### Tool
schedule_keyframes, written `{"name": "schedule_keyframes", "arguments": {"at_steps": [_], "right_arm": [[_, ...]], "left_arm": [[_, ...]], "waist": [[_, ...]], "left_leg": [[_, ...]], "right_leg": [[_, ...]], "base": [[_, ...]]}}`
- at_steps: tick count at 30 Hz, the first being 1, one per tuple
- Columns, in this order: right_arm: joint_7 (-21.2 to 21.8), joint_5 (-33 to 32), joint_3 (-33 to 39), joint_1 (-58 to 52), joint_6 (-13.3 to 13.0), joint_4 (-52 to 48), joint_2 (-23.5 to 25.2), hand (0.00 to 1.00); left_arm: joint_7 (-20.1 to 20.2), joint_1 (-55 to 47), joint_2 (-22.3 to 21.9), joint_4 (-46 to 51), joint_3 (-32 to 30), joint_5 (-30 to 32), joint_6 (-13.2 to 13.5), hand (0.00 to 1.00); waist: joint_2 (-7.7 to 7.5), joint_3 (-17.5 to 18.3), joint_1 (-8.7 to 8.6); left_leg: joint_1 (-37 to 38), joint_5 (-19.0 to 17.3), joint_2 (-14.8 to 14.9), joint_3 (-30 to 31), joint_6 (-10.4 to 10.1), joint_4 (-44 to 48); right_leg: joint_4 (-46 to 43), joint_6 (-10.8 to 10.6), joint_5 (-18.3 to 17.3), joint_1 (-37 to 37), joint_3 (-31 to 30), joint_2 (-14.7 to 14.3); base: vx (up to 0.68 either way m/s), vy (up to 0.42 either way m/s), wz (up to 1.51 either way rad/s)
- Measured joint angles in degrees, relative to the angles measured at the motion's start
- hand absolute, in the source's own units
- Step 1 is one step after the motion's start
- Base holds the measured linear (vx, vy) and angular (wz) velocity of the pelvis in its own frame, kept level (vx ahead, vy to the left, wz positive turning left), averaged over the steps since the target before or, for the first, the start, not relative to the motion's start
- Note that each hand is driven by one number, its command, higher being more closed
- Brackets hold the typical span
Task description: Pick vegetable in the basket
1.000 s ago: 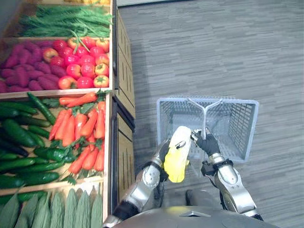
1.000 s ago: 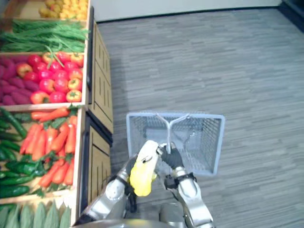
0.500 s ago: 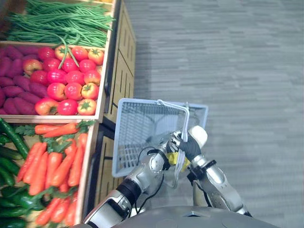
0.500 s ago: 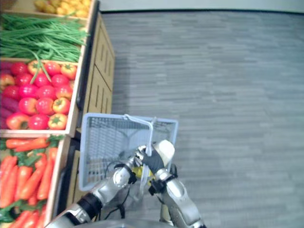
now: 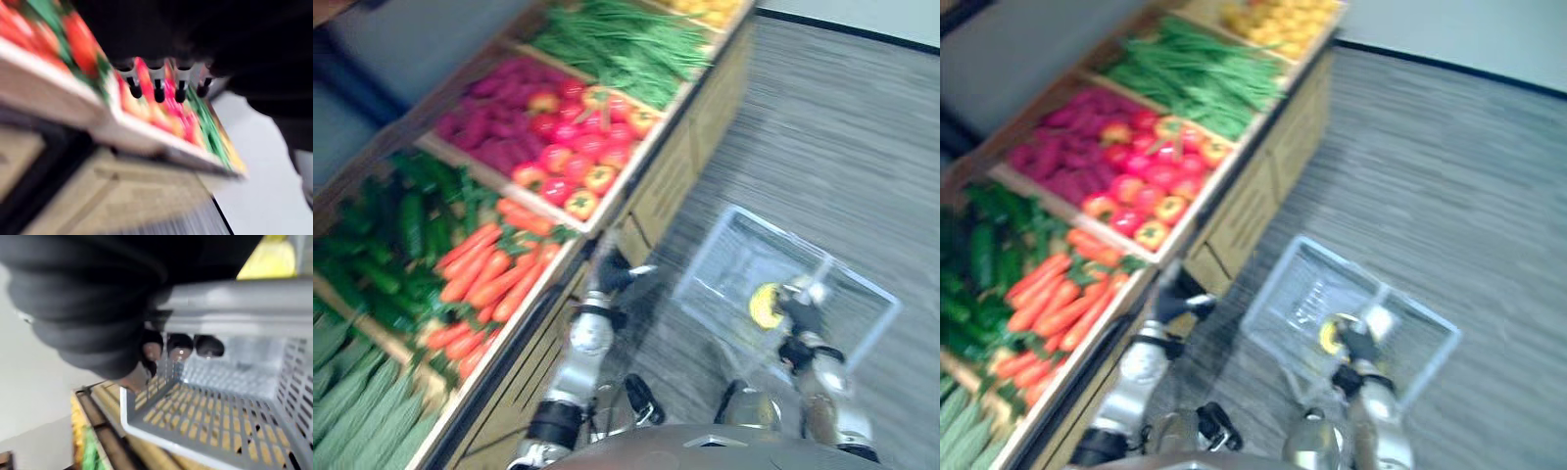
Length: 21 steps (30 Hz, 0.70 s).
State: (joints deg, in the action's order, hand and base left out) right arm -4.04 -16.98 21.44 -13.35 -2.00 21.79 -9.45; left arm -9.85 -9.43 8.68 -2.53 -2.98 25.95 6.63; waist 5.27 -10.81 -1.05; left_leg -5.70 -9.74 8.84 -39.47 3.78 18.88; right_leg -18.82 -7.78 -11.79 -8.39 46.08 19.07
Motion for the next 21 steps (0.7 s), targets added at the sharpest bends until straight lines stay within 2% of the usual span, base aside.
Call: {"name": "schedule_keyframes", "arguments": {"at_steps": [1, 2, 3, 4, 5, 6, 8, 9, 10, 11, 12, 13, 15, 17, 19, 21], "right_arm": [[-0.94, 0.72, 3.29, 0.02, 0.04, 3.46, -0.01, 1.0], [-1.57, 1.0, 5.82, 0.15, 0.14, 7.93, 0.0, 1.0], [-2.01, 1.36, 6.92, 0.42, 0.28, 10.42, 0.0, 1.0], [-3.09, 2.1, 8.4, 1.63, 0.36, 15.37, -0.08, 1.0], [-3.62, 2.37, 9.56, 2.61, 0.32, 18.7, 0.06, 1.0], [-4.27, 2.49, 10.91, 3.24, 0.21, 21.75, 0.08, 1.0], [-5.73, 2.37, 14.46, 3.26, -0.01, 25.9, 0.43, 1.0], [-6.3, 2.35, 15.93, 2.64, -0.18, 28.7, 0.4, 1.0], [-6.37, 2.23, 16.22, 2.15, -0.17, 29.69, 0.41, 1.0], [-6.36, 1.75, 16.32, 1.35, -0.14, 30.94, 0.42, 1.0], [-6.3, 0.97, 16.34, 0.79, -0.13, 31.91, 0.7, 1.0], [-6.24, 0.65, 16.41, 1.11, -0.08, 32.88, -0.1, 1.0], [-6.12, 0.51, 16.66, 2.74, 0.35, 33.08, -2.52, 1.0], [-5.74, 1.56, 16.3, 4.32, 0.47, 33.09, -2.7, 1.0], [-5.23, 2.89, 16.08, 6.03, 0.53, 33.11, -1.87, 1.0], [-5.22, 4.13, 14.96, 8.31, 0.45, 33.01, -1.81, 1.0]], "left_arm": [[0.71, -1.37, 1.21, 0.8, -0.05, -0.02, 0.04, 0.0], [1.26, -2.29, 2.08, 1.85, -0.27, -0.11, 0.17, 0.0], [1.27, -2.54, 2.68, 2.5, -0.27, -0.13, 0.3, 0.0], [1.12, -2.94, 4.13, 3.73, -0.48, -0.01, 0.33, 0.0], [0.36, -2.8, 5.64, 4.68, -0.82, 0.52, 0.34, 0.0], [-0.7, -2.46, 7.14, 5.91, -1.71, 1.08, 0.35, 0.0], [-2.75, -1.05, 9.18, 6.59, -2.61, 2.81, 0.38, 0.0], [-4.17, 0.48, 10.84, 6.58, -2.84, 2.96, 0.36, 0.0], [-4.58, 1.48, 11.7, 6.58, -2.83, 2.97, 0.36, 0.0], [-5.35, 3.6, 13.65, 6.53, -2.74, 2.96, 0.38, 0.0], [-6.1, 5.63, 16.35, 6.48, -2.71, 2.95, 0.6, 0.0], [-6.48, 6.45, 16.1, 5.67, -2.57, 2.96, 0.67, 0.0], [-6.6, 6.48, 16.45, 6.02, -2.23, 4.25, 1.44, 0.0], [-6.45, 7.03, 16.48, 6.02, -1.15, 5.15, 1.58, 0.0], [-6.22, 8.59, 16.54, 4.7, 0.82, 5.32, 2.09, 0.0], [-6.21, 11.97, 16.71, -1.4, 3.01, 6.57, 2.55, 0.0]], "waist": [[-0.37, -0.04, 0.06], [-1.69, 0.4, 0.31], [-1.99, 0.56, 0.44], [-2.9, 0.7, 0.45], [-3.33, 1.12, 0.44], [-3.64, 1.54, 0.39], [-3.45, 1.67, -0.25], [-3.43, 1.69, -1.23], [-3.45, 1.7, -1.32], [-3.61, 1.77, -1.57], [-5.68, 2.35, -1.76], [-4.97, 2.22, -1.78], [-0.45, 3.44, -1.01], [0.8, 3.31, -1.14], [0.89, 3.23, -1.27], [0.63, 2.55, -1.44]], "left_leg": [[0.9, -0.08, -1.98, 3.43, 0.14, -1.4], [1.38, -0.09, -3.85, 6.87, 0.15, -2.35], [1.97, -0.07, -4.68, 8.46, 0.14, -2.99], [2.81, 0.5, -5.46, 11.8, 0.12, -4.75], [2.88, 1.16, -5.48, 14.01, -0.22, -6.2], [3.12, 2.8, -5.57, 16.95, -0.64, -9.0], [3.9, 5.33, -5.9, 21.55, -1.59, -12.55], [4.21, 6.37, -6.15, 24.81, -2.45, -13.9], [4.42, 6.63, -6.18, 26.14, -2.6, -14.42], [4.46, 7.32, -6.47, 28.72, -3.7, -15.08], [4.4, 8.04, -7.92, 29.67, -5.38, -15.85], [4.9, 8.16, -7.74, 30.16, -6.13, -16.42], [6.03, 10.59, -3.63, 26.47, -8.09, -19.77], [6.95, 11.77, -2.41, 24.27, -8.98, -21.54], [7.26, 12.62, -0.99, 23.74, -9.43, -22.72], [6.67, 13.01, -0.08, 21.22, -9.61, -22.65]], "right_leg": [[-5.73, 0.28, -0.15, -1.31, 2.17, 2.58], [-12.79, 1.12, 0.55, -1.16, 2.29, 5.59], [-16.58, 2.29, 1.45, -0.53, 0.99, 6.95], [-24.16, 5.09, 4.54, 2.24, -4.62, 8.27], [-27.44, 4.55, 2.49, 5.82, -10.74, 6.55], [-27.57, 3.5, -2.19, 10.49, -18.87, 2.4], [-22.6, 3.69, -5.59, 14.22, -26.01, -2.54], [-17.11, 3.8, -5.89, 15.74, -30.57, -4.68], [-14.38, 3.6, -5.96, 16.29, -33.09, -5.54], [-8.0, 2.93, -4.99, 16.68, -37.64, -6.76], [-1.42, 2.02, 1.19, 17.11, -40.91, -5.82], [-2.39, 2.03, 0.43, 16.81, -40.52, -6.13], [-0.14, 3.29, 0.8, 16.82, -39.29, -9.27], [0.8, 3.83, 1.13, 16.46, -39.23, -10.88], [2.4, 4.73, 2.04, 16.09, -39.09, -12.59], [5.25, 4.92, 3.86, 16.3, -40.29, -14.0]], "base": [[0.24, 0.152, 1.71], [0.2, 0.124, 1.72], [0.19, 0.01, 1.53], [0.15, -0.05, 1.21], [0.22, -0.127, 1.35], [0.13, -0.13, 1.21], [0.11, -0.135, 1.36], [0.1, -0.179, 1.31], [0.09, -0.227, 1.35], [0.08, -0.315, 1.11], [0.07, -0.286, 0.95], [0.1, -0.267, 0.52], [0.15, -0.234, 0.0], [0.09, -0.137, -0.13], [0.08, -0.112, -0.19], [0.04, -0.05, -0.35]]}}
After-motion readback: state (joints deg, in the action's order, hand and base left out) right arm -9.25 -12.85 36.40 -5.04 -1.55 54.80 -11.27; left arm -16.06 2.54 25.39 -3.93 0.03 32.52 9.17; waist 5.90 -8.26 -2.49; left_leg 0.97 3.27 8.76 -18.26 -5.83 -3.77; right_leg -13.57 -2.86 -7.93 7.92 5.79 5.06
